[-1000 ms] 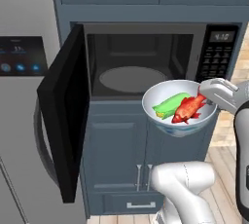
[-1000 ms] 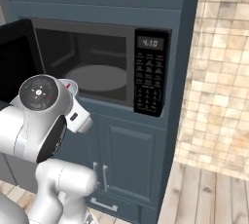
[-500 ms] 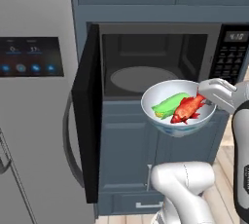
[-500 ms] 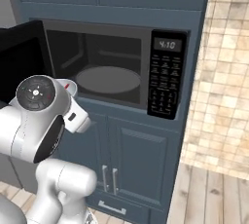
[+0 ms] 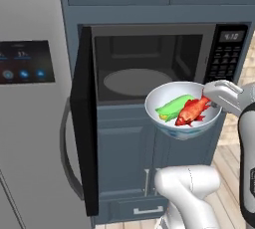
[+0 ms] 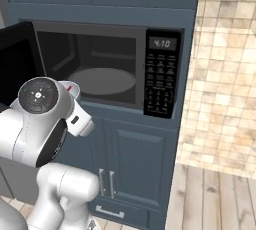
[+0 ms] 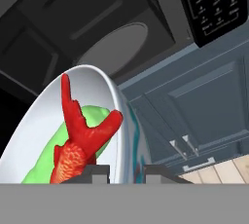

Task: Place the bowl containing the corn and fish in the microwave. Close the microwave door and press the start button to microwave the meal.

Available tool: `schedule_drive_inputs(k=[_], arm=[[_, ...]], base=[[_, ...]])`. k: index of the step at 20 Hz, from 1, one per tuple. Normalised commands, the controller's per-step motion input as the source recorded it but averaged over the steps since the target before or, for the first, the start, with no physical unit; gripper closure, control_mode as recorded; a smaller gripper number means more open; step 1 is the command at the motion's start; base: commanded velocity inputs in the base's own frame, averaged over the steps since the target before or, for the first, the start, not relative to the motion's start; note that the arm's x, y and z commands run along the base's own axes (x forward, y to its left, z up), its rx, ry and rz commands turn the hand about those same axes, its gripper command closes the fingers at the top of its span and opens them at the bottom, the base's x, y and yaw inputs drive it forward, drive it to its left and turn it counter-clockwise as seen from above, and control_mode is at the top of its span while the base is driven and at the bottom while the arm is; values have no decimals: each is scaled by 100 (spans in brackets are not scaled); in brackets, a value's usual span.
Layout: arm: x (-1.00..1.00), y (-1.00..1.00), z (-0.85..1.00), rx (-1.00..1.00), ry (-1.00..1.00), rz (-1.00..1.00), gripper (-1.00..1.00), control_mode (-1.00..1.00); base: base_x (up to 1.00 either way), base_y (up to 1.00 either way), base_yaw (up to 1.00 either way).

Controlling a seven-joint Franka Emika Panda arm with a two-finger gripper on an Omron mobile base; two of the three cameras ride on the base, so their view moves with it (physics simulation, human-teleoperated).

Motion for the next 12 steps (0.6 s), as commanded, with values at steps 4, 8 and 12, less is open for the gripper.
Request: schedule_drive_inputs(k=[4, 8, 12], arm=[[1, 0, 0, 0, 0, 0, 100, -100], [0, 0, 0, 0, 0, 0, 100, -100], [0, 0, 0, 0, -1, 0, 100, -100]], base=[[4, 8, -7], [0, 0, 0], [0, 0, 0]])
